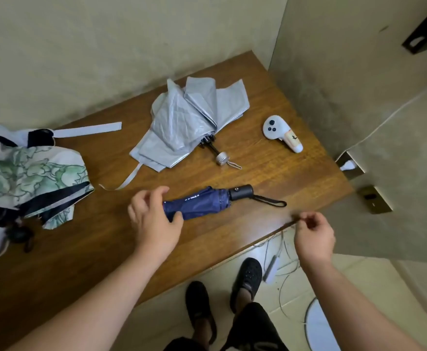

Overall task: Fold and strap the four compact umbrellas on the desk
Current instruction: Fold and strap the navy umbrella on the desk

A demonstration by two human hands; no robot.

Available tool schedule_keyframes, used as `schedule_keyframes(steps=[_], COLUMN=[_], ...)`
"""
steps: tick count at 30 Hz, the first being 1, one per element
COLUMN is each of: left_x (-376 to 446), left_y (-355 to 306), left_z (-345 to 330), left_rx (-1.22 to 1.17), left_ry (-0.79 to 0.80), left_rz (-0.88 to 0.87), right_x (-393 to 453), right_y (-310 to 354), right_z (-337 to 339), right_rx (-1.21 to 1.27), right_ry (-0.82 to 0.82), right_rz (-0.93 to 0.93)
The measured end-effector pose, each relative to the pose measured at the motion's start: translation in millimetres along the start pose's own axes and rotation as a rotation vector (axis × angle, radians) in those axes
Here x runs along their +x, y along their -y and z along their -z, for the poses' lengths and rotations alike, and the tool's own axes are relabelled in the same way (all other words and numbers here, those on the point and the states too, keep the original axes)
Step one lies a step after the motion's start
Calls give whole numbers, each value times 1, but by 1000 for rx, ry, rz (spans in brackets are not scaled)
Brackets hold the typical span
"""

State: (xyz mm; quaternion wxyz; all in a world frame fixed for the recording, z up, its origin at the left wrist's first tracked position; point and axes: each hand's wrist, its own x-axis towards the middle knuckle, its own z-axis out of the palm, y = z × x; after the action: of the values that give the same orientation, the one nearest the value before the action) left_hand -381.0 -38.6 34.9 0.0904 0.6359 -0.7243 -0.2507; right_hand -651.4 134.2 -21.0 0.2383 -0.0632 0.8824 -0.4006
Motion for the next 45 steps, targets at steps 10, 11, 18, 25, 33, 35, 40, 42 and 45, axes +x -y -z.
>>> schedule_keyframes(steps=[10, 11, 18, 25, 33, 35, 40, 42, 45], left_x=[-70, -71, -56, -36, -1, 0, -15, -21, -28], left_y=[-63, -66, -94, -105, -88, -85, -82, -80, -80], left_z=[-104, -112, -150, -165, -156, -154, -158, -159, -150], left_rx=[26, 105, 355, 397, 331, 315, 256, 251, 194], left_ry=[355, 354, 362, 256, 317, 337, 332, 337, 398], left_rz=[-750, -748, -766, -928, -1148, -1153, -1077, -1048, -1030], right_x=[46, 55, 78, 97, 88, 72, 31, 15, -4], right_y=[-75, -82, -107, -125, -154, -179, -230, -242, -243], right_z=[-64, -68, -77, -97, -87, -69, -7, 15, 57], right_rx=[695, 716, 573, 470, 64, 45, -182, -366, -446], right_ry=[385, 431, 369, 370, 190, 159, 162, 240, 195], right_rz=[-685, -696, -660, -631, -493, -501, -459, -424, -419])
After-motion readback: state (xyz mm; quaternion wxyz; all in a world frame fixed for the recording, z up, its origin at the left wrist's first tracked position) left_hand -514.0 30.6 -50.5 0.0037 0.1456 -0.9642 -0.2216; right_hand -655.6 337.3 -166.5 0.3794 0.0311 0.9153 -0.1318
